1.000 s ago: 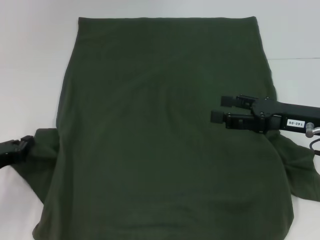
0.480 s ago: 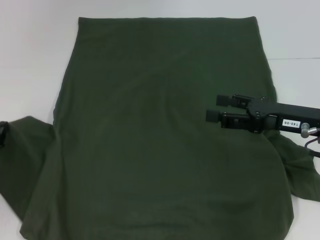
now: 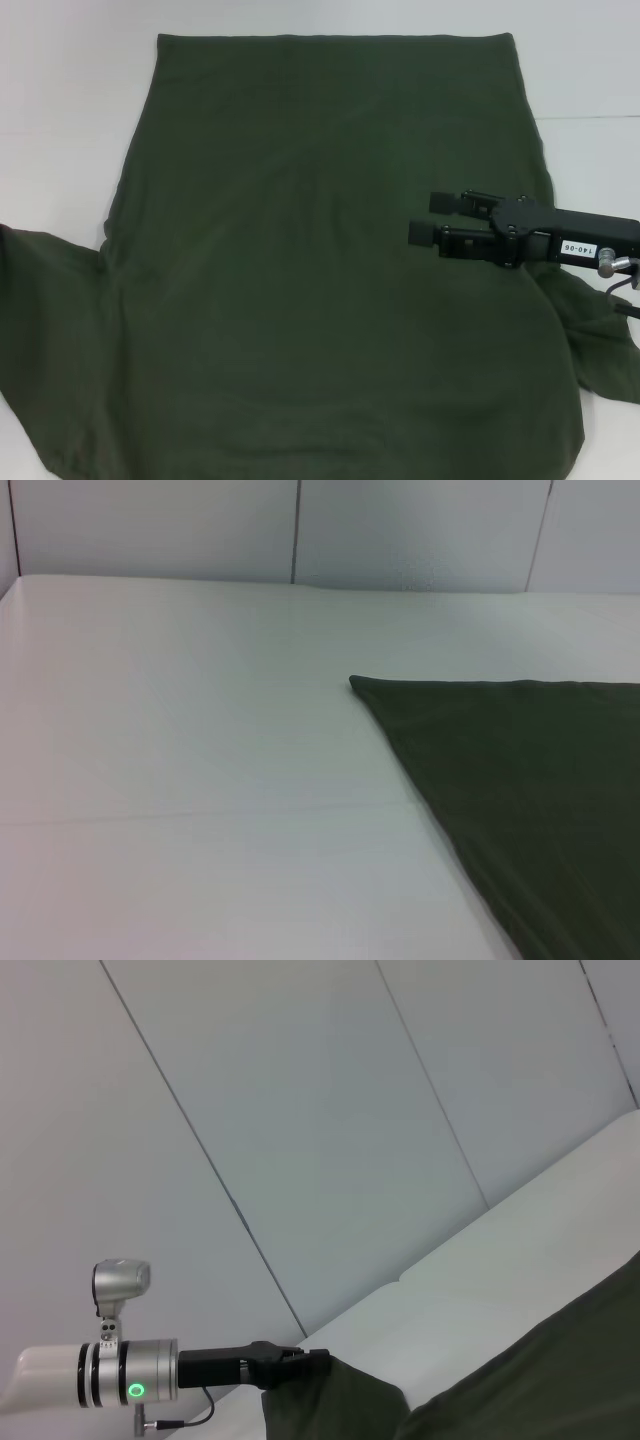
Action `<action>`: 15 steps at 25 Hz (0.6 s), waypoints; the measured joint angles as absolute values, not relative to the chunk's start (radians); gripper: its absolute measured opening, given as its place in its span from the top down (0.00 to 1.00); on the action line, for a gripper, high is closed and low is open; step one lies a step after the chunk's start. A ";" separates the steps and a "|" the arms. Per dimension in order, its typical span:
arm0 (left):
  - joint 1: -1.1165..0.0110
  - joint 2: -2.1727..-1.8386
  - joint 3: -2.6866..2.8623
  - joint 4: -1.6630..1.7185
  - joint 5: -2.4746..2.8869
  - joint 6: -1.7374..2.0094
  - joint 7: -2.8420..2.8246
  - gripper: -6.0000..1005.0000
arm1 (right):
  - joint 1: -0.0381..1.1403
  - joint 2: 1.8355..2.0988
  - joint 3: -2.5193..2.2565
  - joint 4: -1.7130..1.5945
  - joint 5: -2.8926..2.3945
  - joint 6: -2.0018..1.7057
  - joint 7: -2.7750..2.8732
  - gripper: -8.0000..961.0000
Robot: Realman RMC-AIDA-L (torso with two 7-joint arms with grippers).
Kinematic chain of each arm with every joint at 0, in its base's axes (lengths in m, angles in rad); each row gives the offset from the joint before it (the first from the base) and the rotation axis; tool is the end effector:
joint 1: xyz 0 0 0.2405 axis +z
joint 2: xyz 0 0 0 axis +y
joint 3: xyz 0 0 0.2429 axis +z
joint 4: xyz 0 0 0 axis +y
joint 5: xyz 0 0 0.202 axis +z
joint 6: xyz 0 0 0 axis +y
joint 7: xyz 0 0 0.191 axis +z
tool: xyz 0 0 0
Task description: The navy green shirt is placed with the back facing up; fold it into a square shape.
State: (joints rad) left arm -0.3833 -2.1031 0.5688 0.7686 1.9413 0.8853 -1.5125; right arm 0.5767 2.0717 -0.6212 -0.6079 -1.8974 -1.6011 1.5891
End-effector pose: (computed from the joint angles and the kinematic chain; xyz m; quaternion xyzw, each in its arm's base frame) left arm -0.3673 0.3813 0.0516 -0.7661 -0.3985 -0.1490 0.4817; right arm 0.2008 0.3489 -0.0185 -0.8877 0.3028 0.3318 0.1009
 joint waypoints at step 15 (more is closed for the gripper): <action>-0.359 -2.133 0.568 0.827 1.940 1.232 -1.579 0.99 | 0.574 2.072 -0.621 -0.596 -1.896 -1.595 1.586 0.07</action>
State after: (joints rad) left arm -0.3589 -2.1331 0.5678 0.8270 1.9398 1.2321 -1.5790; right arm 0.5737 2.0716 -0.6213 -0.5959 -1.8958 -1.5948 1.5860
